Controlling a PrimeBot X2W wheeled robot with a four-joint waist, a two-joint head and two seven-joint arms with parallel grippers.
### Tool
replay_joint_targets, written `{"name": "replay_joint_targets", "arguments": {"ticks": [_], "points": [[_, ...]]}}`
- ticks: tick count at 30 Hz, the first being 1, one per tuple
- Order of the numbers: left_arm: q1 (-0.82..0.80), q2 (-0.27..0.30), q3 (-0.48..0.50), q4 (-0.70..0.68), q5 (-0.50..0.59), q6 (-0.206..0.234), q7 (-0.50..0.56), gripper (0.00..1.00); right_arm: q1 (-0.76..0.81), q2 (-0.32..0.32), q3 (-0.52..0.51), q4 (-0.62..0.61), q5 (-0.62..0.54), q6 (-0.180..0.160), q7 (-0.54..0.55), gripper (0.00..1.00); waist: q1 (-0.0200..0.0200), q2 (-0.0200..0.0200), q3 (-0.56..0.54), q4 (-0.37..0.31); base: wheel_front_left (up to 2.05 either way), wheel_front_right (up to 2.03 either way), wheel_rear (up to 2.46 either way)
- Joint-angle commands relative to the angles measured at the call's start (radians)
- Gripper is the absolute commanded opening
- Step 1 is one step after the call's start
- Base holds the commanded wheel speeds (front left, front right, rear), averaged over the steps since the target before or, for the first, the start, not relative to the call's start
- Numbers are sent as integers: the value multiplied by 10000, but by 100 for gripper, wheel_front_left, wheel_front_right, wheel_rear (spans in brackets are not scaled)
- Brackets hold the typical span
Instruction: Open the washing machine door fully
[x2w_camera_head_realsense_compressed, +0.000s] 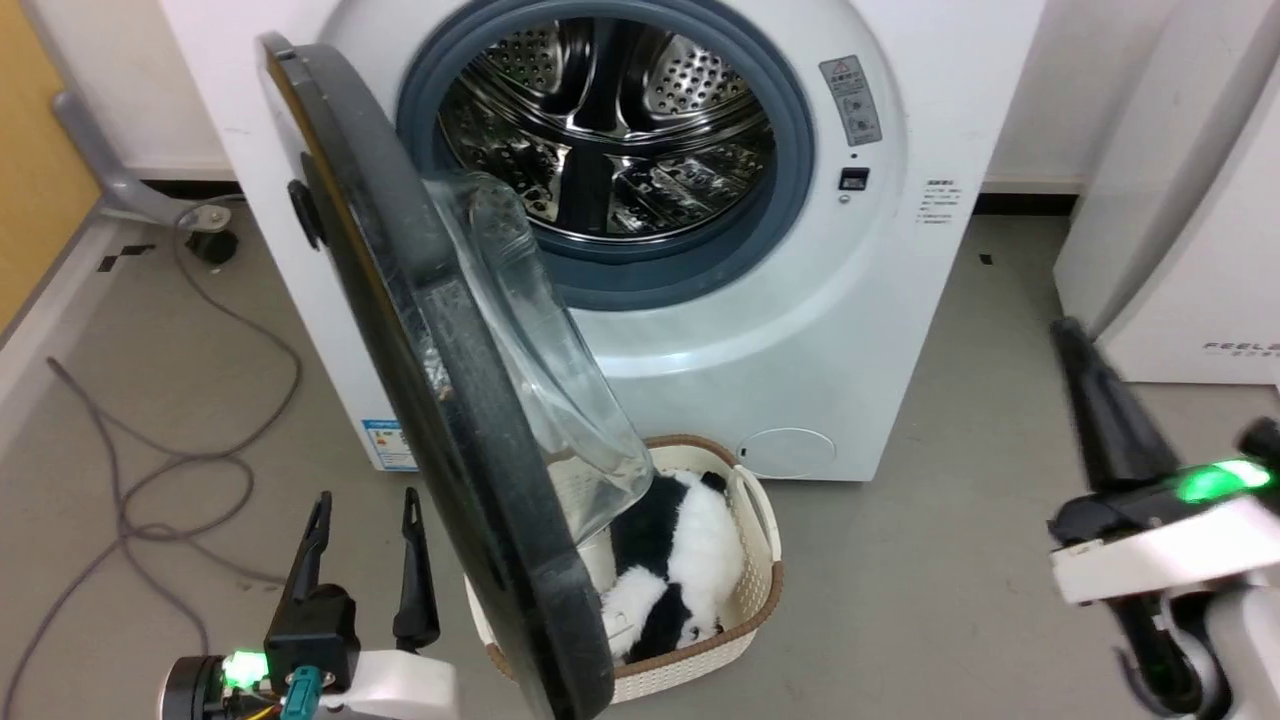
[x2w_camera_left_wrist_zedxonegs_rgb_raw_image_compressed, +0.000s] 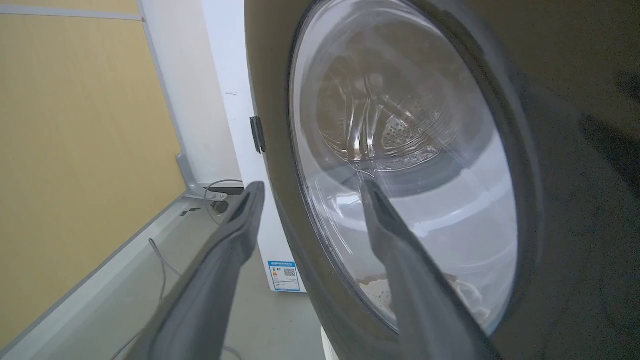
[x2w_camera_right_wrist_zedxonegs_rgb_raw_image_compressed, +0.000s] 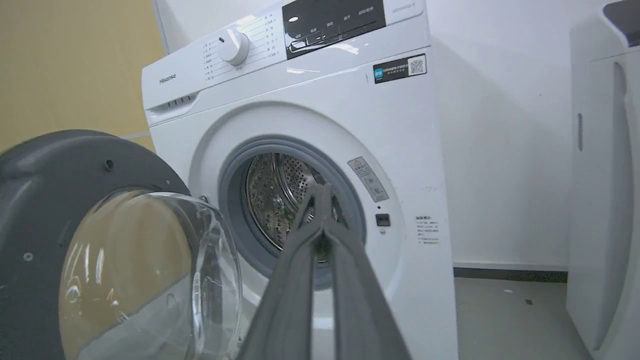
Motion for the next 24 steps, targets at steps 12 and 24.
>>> {"name": "replay_joint_targets", "arguments": {"ticks": [12,24], "points": [[335,77,162,-151,79,56,-42,100,2246,2053,-2523,-702,-5162,54,-86,0,0,-1,-41,-268,0,0,0],[333,71,151,-52,83,-7,-42,100,3252,2743,-2729,188,-5971,54,-87,100,0,-1,-110,-129,0,0,0]]}}
